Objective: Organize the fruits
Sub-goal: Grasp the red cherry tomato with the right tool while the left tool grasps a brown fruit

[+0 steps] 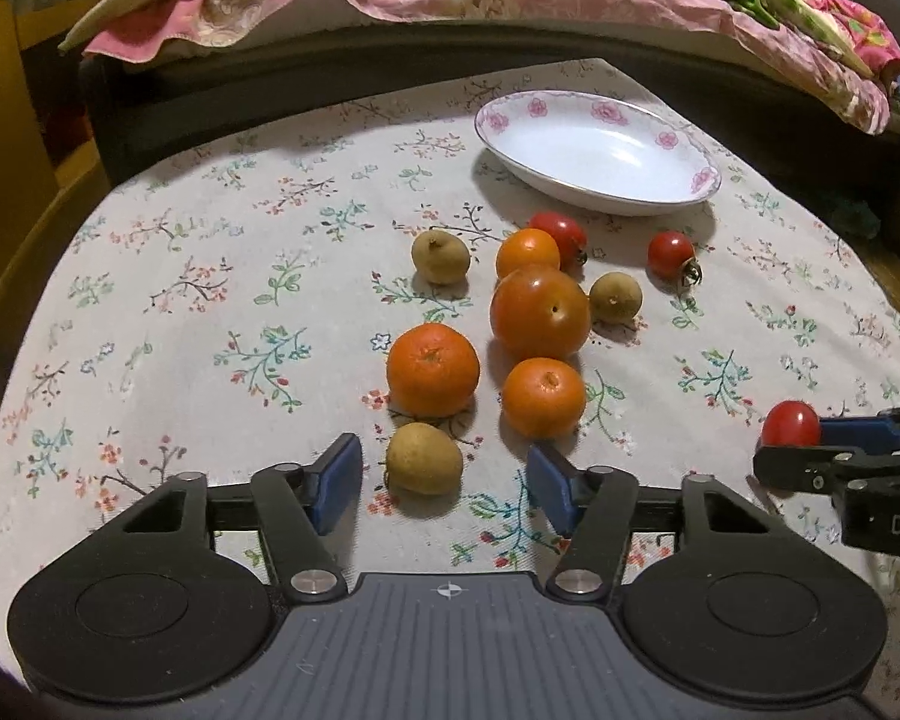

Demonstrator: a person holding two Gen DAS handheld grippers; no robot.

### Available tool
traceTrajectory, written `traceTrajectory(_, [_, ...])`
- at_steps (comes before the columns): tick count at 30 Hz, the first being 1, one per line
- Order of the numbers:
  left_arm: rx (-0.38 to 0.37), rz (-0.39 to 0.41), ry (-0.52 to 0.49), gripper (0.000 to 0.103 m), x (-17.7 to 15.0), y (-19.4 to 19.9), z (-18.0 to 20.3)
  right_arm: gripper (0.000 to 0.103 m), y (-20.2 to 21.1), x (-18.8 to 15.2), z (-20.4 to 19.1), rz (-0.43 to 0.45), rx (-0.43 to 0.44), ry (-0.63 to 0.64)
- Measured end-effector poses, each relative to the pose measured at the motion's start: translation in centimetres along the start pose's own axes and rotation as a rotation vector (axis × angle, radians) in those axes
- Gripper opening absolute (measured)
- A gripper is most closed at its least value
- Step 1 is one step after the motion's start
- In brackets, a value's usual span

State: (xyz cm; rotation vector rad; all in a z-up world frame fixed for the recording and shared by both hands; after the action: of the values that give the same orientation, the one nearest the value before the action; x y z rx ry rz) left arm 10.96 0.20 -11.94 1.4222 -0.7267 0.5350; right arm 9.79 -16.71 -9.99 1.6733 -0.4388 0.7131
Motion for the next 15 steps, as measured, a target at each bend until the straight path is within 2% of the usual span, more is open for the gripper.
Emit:
traceTrajectory(4, [-0.039, 0.006, 0.018, 0.053, 0.0, 0.4, -0.1, 0.047, 0.0, 0.0, -0.3, 0.000, 0.017, 0.004])
traceTrajectory(7, [-0.043, 0.005, 0.008, 0.049, -0.1, 0.4, 0.1, 0.047, 0.0, -0.1, -0.5, 0.004, 0.014, 0.024])
traceTrajectory(15, [-0.039, 0.016, -0.037, 0.049, -0.2, 0.3, 0.9, 0.047, 0.1, -0.2, -0.2, 0.024, 0.023, 0.007])
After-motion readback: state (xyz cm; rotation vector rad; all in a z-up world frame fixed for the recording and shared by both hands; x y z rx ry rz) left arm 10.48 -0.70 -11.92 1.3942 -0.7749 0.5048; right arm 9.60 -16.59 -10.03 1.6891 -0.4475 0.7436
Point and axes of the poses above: each gripper's, at about its wrist camera, not at the fingertips, and y roughly against the way its jaws point, z to its right, x to its top, the point moved 8 cm from there along -y, roughly the way its jaws point, and after that the axes turned 7 degrees about z, right-handed, at the moved point
